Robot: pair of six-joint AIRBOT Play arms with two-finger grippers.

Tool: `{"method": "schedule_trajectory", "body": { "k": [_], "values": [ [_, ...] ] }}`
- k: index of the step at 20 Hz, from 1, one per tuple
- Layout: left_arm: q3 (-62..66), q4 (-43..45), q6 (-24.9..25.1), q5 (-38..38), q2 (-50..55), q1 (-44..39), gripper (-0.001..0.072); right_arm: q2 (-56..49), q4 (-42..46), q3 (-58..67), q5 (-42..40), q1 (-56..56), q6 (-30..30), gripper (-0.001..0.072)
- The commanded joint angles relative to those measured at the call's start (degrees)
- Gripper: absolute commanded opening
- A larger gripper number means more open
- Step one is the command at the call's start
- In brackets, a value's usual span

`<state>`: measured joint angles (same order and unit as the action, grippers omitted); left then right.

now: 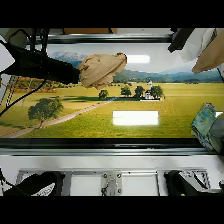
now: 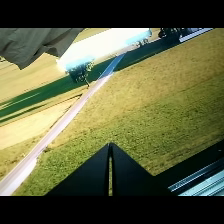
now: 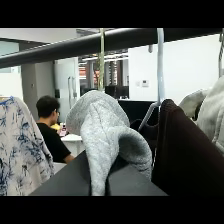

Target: Fold the clothes and pants, and hang the long-sleeved shirts on hangers.

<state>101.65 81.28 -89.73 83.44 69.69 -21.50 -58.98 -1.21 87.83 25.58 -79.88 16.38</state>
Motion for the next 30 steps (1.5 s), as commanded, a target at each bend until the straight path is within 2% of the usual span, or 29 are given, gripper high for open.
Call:
{"method": "schedule_trajectory", "body": {
  "k": [1, 2, 3, 6, 8, 10, 11, 13, 19, 23, 26, 30],
  "values": [
    [0.0, 0.0, 0.0, 0.0, 0.0, 0.0, 0.0015, 0.4, 1.6, 0.0, 1.9, 0.0, 1.0, 0.0269],
    [0.0, 0.0, 0.0, 0.0, 0.0, 0.0, 0.0016, 0.9, 1.6, 0.0, 1.8, 0.0, 0.8, 0.0491],
    [0.0, 0.0, 0.0, 0.0, 0.0, 0.0, 0.0016, 1.4, 1.6, 0.0, 1.9, 0.0, 0.7, 0.0559],
    [0.0, 0.0, 0.0, 0.0, 0.0, 0.0, 0.0016, 4.3, 0.3, 0.0, 2.0, 0.1, 0.8, 0.0552],
    [0.0, 0.0, 0.0, -0.1, 0.1, 0.0, 0.0016, 5.7, -7.3, 0.0, 4.5, 1.6, 0.8, 0.0551],
    [0.0, 0.1, 0.0, -0.3, 0.4, 0.1, 0.0016, 5.7, -13.8, 0.0, 9.7, 5.2, 0.8, 0.0462],
    [0.0, 0.1, 0.0, -0.5, 0.6, 0.1, 0.0016, 5.7, -13.6, -0.2, 12.4, 8.1, 0.8, 0.0463],
    [-1.9, 0.0, -0.1, -4.3, 0.1, 0.1, 0.0016, 5.7, -10.4, -1.4, 16.0, 17.2, 0.8, 0.0464],
    [-18.2, -8.0, 0.0, -14.5, -5.5, 0.0, 0.0016, 5.5, 10.9, -9.6, 28.0, 55.5, 0.8, 0.0463],
    [-22.7, -8.1, -0.1, -14.1, -6.0, 0.0, 0.0016, 4.2, 18.9, -17.5, 35.8, 77.6, 1.4, 0.0462],
    [-24.0, -9.9, 0.0, -14.5, -5.9, 0.0, 0.0016, 3.1, 22.2, -23.9, 36.9, 88.0, 5.4, 0.0462],
    [-23.9, -9.9, 0.0, -14.4, -5.9, 0.1, 0.0016, 2.7, 22.3, -30.4, 36.9, 93.5, 6.2, 0.0462]
  ]
}}
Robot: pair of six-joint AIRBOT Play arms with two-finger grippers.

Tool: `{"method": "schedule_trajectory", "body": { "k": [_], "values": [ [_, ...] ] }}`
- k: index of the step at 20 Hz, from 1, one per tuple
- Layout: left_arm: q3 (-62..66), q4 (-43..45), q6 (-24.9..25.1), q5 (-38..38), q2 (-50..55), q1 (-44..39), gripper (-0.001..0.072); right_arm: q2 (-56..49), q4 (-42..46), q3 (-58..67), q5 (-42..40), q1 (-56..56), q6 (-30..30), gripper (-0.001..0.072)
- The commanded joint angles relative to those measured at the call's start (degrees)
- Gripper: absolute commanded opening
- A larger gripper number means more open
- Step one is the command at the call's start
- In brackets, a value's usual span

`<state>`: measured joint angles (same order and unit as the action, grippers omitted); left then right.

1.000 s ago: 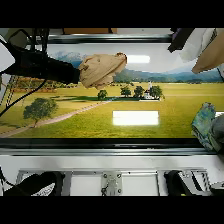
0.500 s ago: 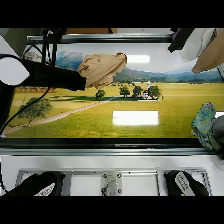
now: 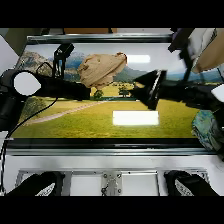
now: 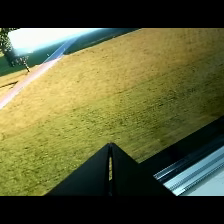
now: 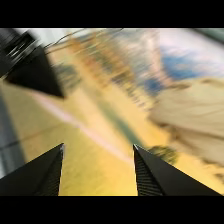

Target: Fold the clothes and pants, and hang the long-sleeved shirts on hangers.

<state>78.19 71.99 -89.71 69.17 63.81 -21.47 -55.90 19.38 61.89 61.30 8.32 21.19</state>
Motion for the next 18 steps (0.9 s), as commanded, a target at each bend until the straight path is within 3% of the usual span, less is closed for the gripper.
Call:
{"method": "schedule_trajectory", "body": {
  "k": [1, 2, 4, 18],
  "values": [
    [-0.5, -0.6, -0.1, -0.2, -0.1, 0.0, 0.0016, -0.4, 1.6, -5.2, 1.2, 5.4, 1.4, 0.0451],
    [-0.5, -0.6, -0.1, -0.2, -0.1, 0.0, 0.0016, -0.4, 1.6, -5.4, 1.2, 5.3, 1.4, 0.0365],
    [-0.5, -0.6, -0.1, -0.2, -0.1, 0.0, 0.0016, -0.3, 1.6, -5.4, 1.1, 5.3, 1.4, 0.0014],
    [-0.5, -0.6, -0.1, -0.4, 0.0, 0.0, 0.0016, -0.3, 1.4, -5.5, 1.1, 5.3, 1.3, 0.0023]
  ]
}}
